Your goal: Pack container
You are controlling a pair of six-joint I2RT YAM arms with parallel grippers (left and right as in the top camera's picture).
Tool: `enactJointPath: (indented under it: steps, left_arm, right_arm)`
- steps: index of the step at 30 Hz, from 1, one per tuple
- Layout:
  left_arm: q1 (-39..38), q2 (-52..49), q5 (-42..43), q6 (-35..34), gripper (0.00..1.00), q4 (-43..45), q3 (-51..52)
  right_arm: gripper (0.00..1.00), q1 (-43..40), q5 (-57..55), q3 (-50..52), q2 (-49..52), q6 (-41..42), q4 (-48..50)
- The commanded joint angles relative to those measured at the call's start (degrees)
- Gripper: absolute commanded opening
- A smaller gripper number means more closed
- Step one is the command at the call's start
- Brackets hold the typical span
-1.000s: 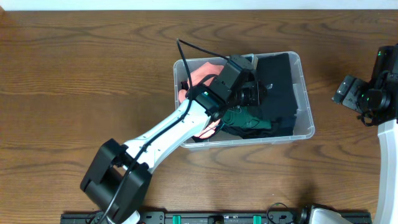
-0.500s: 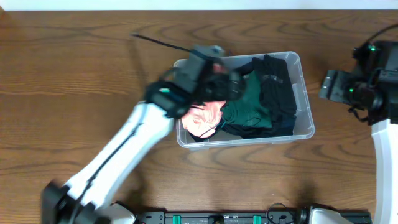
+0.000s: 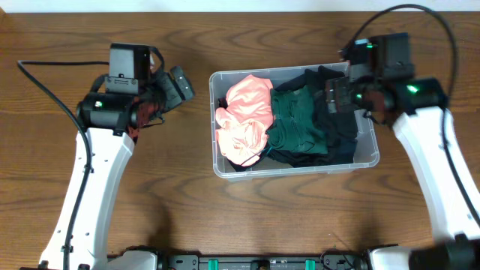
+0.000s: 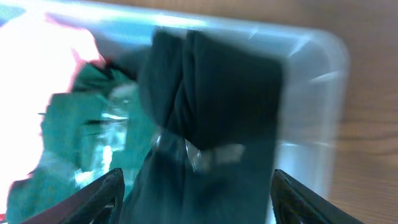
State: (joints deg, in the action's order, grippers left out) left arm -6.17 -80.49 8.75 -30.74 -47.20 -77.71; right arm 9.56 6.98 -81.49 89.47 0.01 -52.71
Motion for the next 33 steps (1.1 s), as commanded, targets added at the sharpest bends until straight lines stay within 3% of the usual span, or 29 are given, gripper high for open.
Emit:
enactJointPath:
  steps: [1, 6, 12, 21, 24, 29, 33]
  left_arm:
    - [1.25, -0.68, -0.92, 1.92, 0.98, -0.96, -0.28]
    - [1.4, -0.74, -0.9, 2.27, 0.98, -1.16, -0.26]
    - [1.4, -0.74, -0.9, 3.13, 0.98, -2.27, -0.26]
    - [1.4, -0.74, -0.92, 3.96, 0.98, -2.47, -0.26]
    - [1.4, -0.74, -3.56, 5.68, 0.98, -2.78, -0.26]
    - [1.4, -0.74, -18.21, 5.68, 0.98, -3.8, -0.24]
    - [1.4, -0.74, -22.34, 5.66, 0.98, -5.27, -0.26]
  right_arm:
    - [0.71, 1.99, 3.39, 0.39, 6.75, 1.2, -0.11]
    - [0.56, 4.5, 3.37, 0.72, 18.6, 1.2, 0.22]
    - [0.62, 4.59, 3.34, 0.7, 24.3, 1.66, -0.48]
    - [0.85, 3.3, -0.9, -3.63, 10.58, 1.14, -4.44]
    - [0.99, 3.02, -5.99, -5.42, 2.91, 1.18, -4.48]
    - [0.99, -0.33, -9.57, -5.77, -5.84, 1.16, -2.97]
    - [0.99, -5.51, -9.46, -5.75, -7.26, 2.27, -4.33]
